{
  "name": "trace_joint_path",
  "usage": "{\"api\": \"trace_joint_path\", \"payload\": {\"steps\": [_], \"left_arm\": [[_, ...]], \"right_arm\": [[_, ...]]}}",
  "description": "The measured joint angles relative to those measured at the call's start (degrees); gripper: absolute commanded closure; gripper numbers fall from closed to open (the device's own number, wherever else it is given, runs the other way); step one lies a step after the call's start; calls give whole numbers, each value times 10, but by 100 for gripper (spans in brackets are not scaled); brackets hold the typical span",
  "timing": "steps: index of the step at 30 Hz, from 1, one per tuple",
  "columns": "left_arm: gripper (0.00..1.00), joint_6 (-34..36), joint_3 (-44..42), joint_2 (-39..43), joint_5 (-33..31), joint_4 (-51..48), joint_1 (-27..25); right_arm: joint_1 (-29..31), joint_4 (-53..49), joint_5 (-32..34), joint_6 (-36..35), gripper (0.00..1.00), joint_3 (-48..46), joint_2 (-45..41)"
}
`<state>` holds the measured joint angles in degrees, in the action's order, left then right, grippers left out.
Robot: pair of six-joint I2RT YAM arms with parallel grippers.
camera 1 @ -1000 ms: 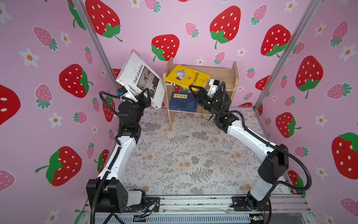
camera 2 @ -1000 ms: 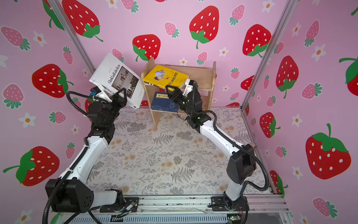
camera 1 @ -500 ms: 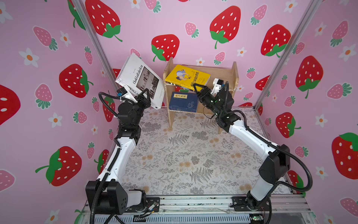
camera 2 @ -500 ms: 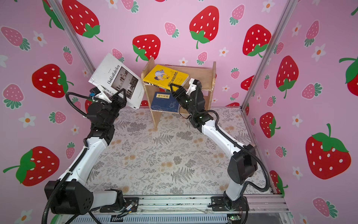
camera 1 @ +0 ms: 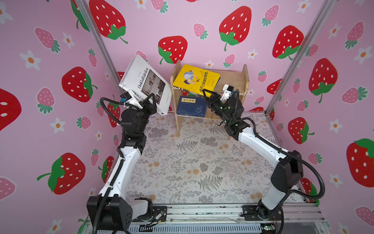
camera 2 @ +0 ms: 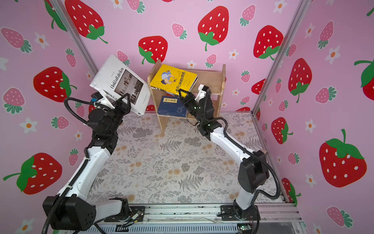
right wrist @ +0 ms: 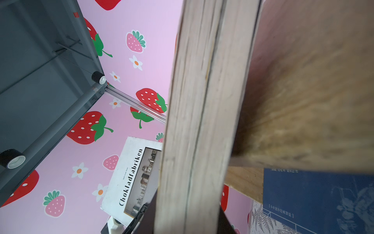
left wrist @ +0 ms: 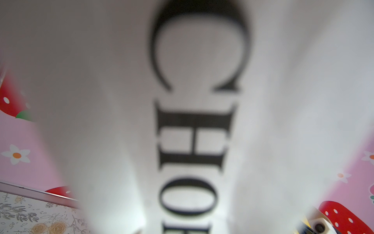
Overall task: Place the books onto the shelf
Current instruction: 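Tilt the yellow book up off the shelf with the right gripper, then pull the yellow book back with the right gripper while the left carries the white book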
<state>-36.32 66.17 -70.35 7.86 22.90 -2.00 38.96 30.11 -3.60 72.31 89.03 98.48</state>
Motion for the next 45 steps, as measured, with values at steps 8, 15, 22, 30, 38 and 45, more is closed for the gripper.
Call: {"api": "trace_joint_path", "payload": {"steps": [8, 15, 22, 30, 38, 45], "left_arm": [[93, 14, 0, 75, -7, -56, 1], [93, 20, 38, 127, -12, -133, 1], [93, -39, 123, 119, 33, -153, -3], [97, -148, 186, 18, 60, -122, -85], [97, -184, 278, -124, -12, -128, -201], [97, -210, 339, -214, -111, -100, -253]], "right_arm": [[-1, -23, -8, -54, 91, -56, -72], [-1, -94, -10, -128, 94, -146, -218], [-1, -157, -10, -168, 100, -232, -354], [-1, -261, -11, -187, 100, -294, -472], [-2, -321, -29, -207, 100, -304, -505], [-2, -353, -23, -217, 100, -308, -527]]}}
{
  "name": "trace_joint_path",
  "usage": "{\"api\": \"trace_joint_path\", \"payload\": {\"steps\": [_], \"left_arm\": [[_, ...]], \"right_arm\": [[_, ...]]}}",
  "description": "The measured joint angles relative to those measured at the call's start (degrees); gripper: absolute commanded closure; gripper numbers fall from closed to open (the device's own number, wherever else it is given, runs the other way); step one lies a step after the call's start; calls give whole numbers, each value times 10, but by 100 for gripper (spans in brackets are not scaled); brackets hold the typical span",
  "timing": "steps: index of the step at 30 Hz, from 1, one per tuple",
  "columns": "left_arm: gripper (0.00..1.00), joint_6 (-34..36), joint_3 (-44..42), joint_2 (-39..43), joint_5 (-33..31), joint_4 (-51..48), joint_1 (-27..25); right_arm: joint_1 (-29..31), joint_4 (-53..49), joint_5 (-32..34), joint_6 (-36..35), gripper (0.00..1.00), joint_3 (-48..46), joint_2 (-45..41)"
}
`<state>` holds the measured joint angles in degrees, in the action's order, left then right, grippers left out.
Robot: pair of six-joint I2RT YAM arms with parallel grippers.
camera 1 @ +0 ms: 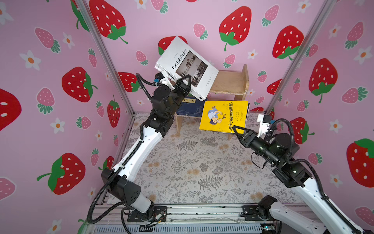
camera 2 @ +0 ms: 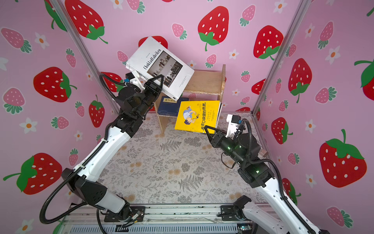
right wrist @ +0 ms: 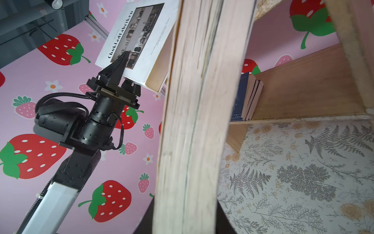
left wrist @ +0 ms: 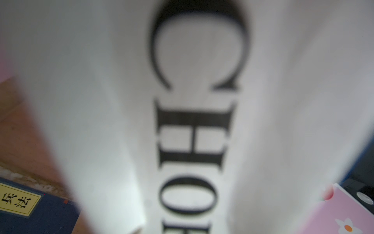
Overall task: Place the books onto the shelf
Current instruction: 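Pull the yellow book back with the right gripper while the left carries the white book, then lay the white book on the top shelf with the left gripper while the right holds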
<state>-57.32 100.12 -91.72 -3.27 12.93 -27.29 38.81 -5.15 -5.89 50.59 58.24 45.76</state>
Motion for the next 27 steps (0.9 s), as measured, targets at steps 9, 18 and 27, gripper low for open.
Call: {"api": "trace_joint_path", "payload": {"steps": [9, 18, 27], "left_arm": [[95, -74, 105, -130, -98, 22, -26], [59, -123, 145, -183, -163, 22, -59], [21, -140, 146, -177, -205, -2, -65]], "right_arm": [[0, -13, 34, -14, 100, 0, -37], [0, -32, 65, -30, 100, 0, -48], [0, -37, 78, -40, 100, 0, -60]]}}
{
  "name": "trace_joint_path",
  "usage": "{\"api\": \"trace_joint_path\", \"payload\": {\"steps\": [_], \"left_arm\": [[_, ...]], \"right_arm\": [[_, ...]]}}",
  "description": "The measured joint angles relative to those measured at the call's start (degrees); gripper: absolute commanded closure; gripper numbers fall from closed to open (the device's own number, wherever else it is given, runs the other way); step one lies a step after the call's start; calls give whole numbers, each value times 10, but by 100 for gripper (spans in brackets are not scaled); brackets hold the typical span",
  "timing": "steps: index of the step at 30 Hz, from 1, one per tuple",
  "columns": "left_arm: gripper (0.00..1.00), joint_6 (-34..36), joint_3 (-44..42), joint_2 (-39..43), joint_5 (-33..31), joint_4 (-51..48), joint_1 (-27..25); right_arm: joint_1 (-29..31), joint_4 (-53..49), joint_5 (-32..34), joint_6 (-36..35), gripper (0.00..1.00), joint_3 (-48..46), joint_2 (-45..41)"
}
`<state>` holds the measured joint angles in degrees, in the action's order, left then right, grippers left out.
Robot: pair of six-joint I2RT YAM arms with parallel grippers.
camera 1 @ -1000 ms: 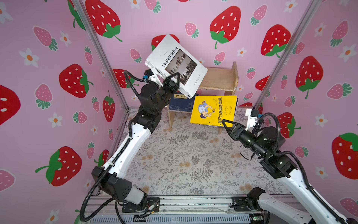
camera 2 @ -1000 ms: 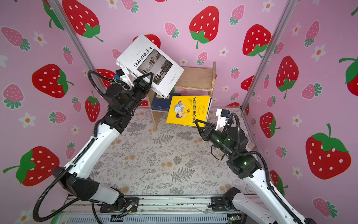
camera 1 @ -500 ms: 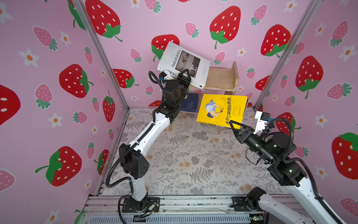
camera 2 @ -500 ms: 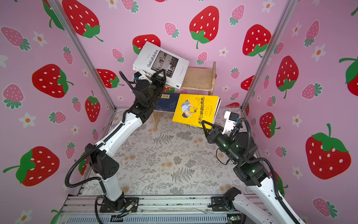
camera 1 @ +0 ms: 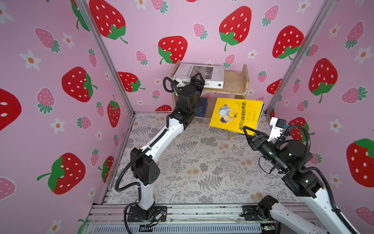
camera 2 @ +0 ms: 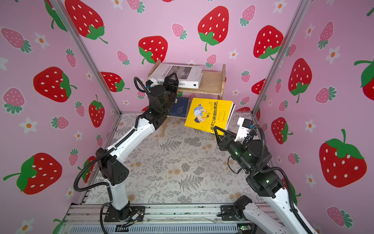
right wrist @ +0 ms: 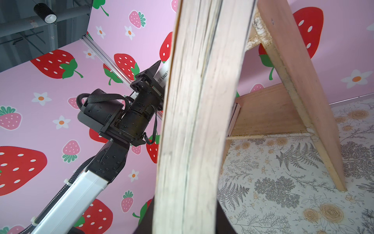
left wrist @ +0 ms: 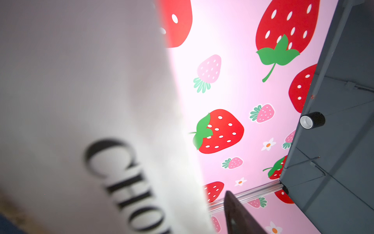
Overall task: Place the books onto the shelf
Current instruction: 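Lay the white book on the top shelf with the left gripper while the right holds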
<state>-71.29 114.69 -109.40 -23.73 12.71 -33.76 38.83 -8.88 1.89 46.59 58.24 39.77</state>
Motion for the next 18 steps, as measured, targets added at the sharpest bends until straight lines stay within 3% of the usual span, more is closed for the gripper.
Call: {"api": "trace_joint_path", "payload": {"steps": [10, 18], "left_arm": [[0, -10, -7, 23, -13, -30, 0], [1, 1, -46, 73, 12, -82, 0]], "right_arm": [[0, -2, 6, 0, 100, 0, -12], [0, -2, 10, -2, 100, 0, -16]]}}
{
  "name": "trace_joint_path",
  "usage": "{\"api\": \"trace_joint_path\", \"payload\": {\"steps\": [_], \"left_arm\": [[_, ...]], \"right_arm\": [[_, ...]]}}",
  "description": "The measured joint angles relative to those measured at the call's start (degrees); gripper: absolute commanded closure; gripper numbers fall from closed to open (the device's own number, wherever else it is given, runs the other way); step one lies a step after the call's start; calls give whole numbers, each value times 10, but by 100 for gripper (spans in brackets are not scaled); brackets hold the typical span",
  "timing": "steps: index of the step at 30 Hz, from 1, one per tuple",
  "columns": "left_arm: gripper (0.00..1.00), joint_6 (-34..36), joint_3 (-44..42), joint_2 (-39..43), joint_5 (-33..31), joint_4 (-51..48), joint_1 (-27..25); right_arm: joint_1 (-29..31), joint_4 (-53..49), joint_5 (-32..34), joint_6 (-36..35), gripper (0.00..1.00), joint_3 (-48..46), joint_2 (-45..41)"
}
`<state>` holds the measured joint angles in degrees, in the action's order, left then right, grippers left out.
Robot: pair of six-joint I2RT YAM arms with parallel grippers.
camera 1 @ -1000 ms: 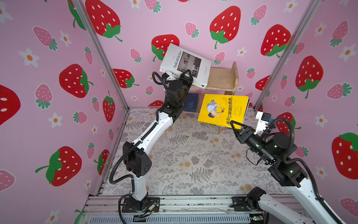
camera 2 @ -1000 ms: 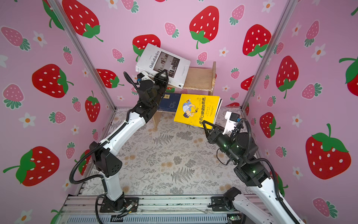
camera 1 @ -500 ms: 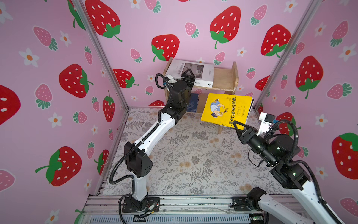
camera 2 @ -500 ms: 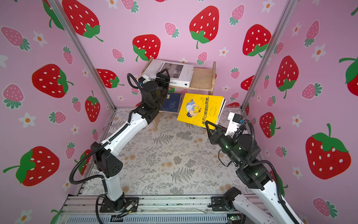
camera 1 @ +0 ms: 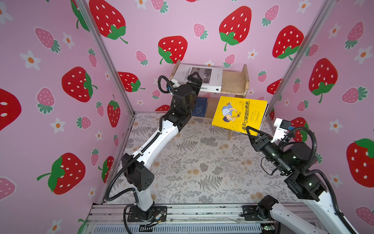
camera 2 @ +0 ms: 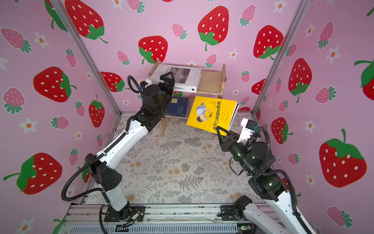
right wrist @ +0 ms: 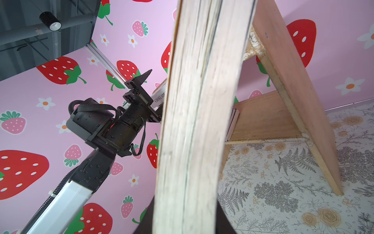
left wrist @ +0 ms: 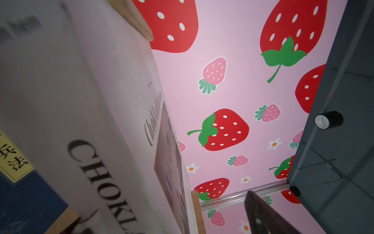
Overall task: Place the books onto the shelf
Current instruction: 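Lay the white book on the top shelf with the left gripper while the right holds, then open and withdraw the left gripper while the right moves the yellow book shelfward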
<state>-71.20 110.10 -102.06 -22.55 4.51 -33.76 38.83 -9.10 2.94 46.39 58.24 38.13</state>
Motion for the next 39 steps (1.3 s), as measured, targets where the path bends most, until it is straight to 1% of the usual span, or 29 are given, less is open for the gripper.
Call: {"api": "trace_joint_path", "payload": {"steps": [8, 14, 16, 21, 24, 29, 33, 36, 39], "left_arm": [[1, 50, -23, 40, 26, -73, 2], [1, 74, 7, 37, 68, -122, 14], [1, 75, 0, 39, 77, -120, 16], [1, 83, -65, 75, 80, -120, 17], [1, 91, -77, 89, 81, -123, 17], [0, 107, -120, 135, 99, -108, 21], [0, 124, -123, 151, 136, -103, 29], [1, 130, -111, 147, 161, -103, 33], [1, 130, -110, 141, 176, -97, 36]], "right_arm": [[0, 5, -1, 0, 100, 0, 2], [0, 17, -8, -2, 100, 0, 17], [0, 19, -9, -4, 100, 0, 21], [0, 31, -13, -13, 100, 2, 34], [0, 45, -15, -16, 100, 6, 45], [0, 63, -24, -23, 100, 28, 70], [-3, 87, -42, -20, 100, 55, 94], [-4, 105, -64, -12, 100, 83, 119], [-4, 128, -82, -8, 100, 92, 128]]}}
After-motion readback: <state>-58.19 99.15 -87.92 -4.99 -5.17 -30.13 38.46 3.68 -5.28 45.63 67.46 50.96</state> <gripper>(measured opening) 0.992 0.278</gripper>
